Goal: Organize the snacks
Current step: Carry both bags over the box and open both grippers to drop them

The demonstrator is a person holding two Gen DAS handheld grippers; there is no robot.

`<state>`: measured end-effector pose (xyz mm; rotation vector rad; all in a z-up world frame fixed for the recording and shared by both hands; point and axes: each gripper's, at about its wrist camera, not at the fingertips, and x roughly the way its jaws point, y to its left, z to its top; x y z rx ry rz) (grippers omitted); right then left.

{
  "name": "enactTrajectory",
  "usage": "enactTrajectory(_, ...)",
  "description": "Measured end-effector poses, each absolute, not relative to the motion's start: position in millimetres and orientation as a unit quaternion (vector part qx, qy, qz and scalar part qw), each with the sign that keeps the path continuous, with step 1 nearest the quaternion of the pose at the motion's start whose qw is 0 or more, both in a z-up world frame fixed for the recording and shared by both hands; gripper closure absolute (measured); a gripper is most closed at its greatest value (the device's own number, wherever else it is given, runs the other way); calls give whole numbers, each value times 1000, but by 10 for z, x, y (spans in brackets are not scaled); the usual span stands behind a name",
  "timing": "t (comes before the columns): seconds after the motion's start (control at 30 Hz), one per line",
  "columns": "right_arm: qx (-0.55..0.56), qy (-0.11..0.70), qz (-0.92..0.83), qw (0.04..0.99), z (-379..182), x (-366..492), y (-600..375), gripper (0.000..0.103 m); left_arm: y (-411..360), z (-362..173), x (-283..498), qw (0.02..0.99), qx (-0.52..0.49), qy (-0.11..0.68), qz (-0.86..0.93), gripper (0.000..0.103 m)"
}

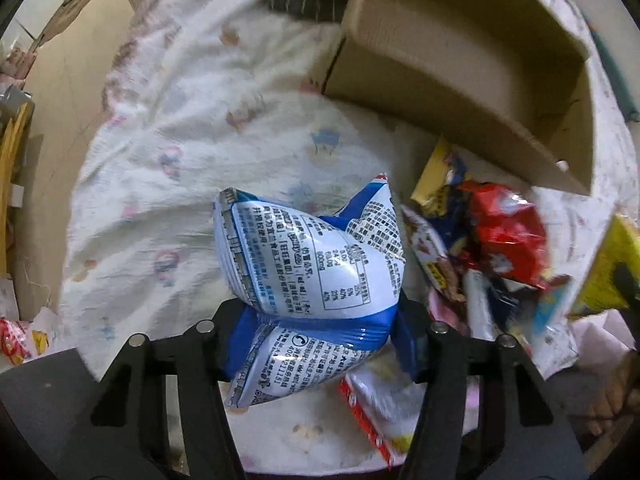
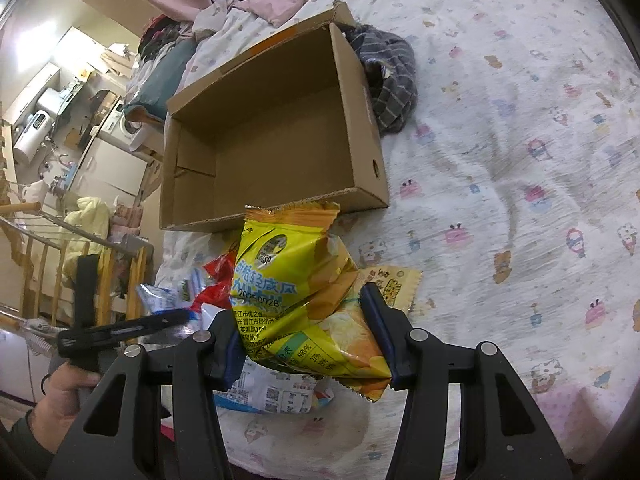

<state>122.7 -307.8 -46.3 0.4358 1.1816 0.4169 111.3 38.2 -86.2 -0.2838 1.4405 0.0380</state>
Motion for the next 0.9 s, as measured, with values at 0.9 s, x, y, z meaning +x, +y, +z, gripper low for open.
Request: enactTrajectory(0.9, 205, 461, 199, 840, 4, 2054, -2720, 49, -149, 90, 2244, 842, -73, 527, -88, 48)
